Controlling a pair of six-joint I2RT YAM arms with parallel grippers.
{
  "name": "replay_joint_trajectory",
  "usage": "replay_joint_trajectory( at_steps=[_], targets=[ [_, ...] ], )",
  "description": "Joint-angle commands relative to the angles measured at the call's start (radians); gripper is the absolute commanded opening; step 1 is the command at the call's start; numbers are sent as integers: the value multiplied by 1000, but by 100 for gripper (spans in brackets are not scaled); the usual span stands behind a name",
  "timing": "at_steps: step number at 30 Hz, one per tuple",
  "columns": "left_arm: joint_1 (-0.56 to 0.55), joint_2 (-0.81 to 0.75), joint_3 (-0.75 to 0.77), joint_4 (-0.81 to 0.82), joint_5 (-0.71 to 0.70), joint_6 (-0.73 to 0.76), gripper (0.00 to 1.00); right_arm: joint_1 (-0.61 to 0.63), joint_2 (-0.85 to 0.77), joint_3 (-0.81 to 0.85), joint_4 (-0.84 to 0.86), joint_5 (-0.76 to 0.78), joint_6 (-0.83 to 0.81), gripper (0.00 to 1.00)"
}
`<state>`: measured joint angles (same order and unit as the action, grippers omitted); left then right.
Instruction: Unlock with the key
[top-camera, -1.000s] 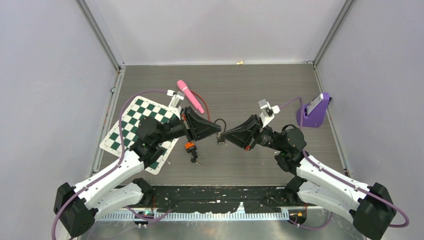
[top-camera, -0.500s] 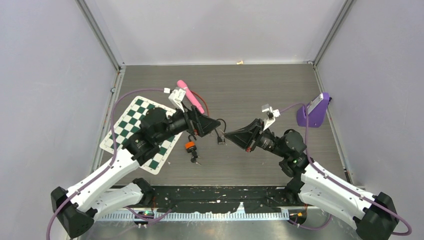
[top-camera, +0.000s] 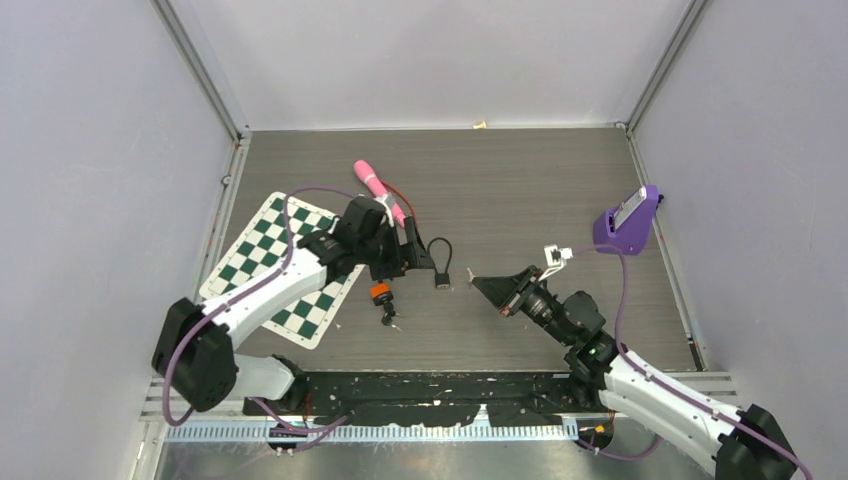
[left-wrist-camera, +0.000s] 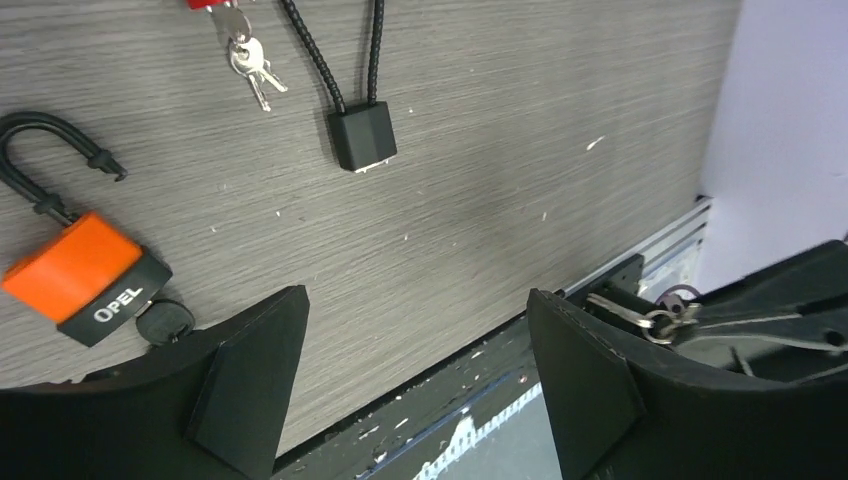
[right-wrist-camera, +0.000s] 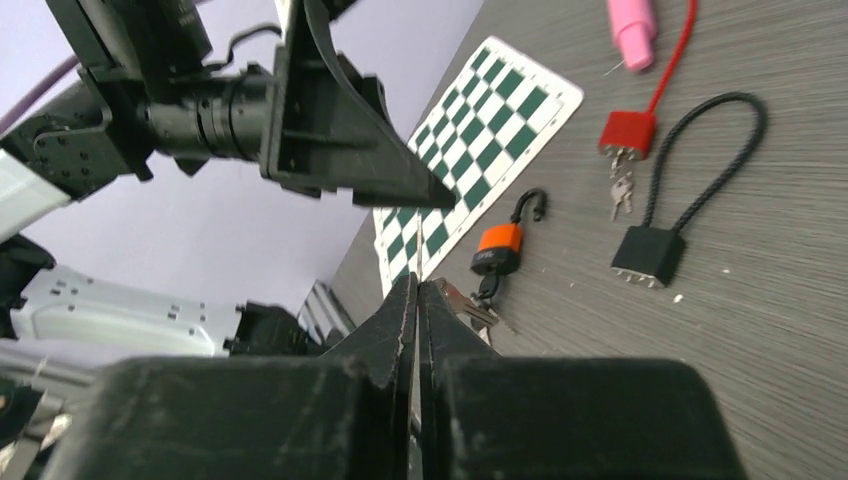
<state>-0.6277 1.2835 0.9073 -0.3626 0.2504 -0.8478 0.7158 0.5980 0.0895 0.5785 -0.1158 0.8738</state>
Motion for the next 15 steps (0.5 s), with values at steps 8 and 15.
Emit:
replay_joint_trajectory(
  at_steps=[8,15],
  targets=[
    [-127,434,425,-421,-180,-45,75,-4,-286,-60,-198,296,26,5],
    [-142,660,609,-488,-241,-57,71,-5,-310,-66,-218,280,16,5]
  ],
)
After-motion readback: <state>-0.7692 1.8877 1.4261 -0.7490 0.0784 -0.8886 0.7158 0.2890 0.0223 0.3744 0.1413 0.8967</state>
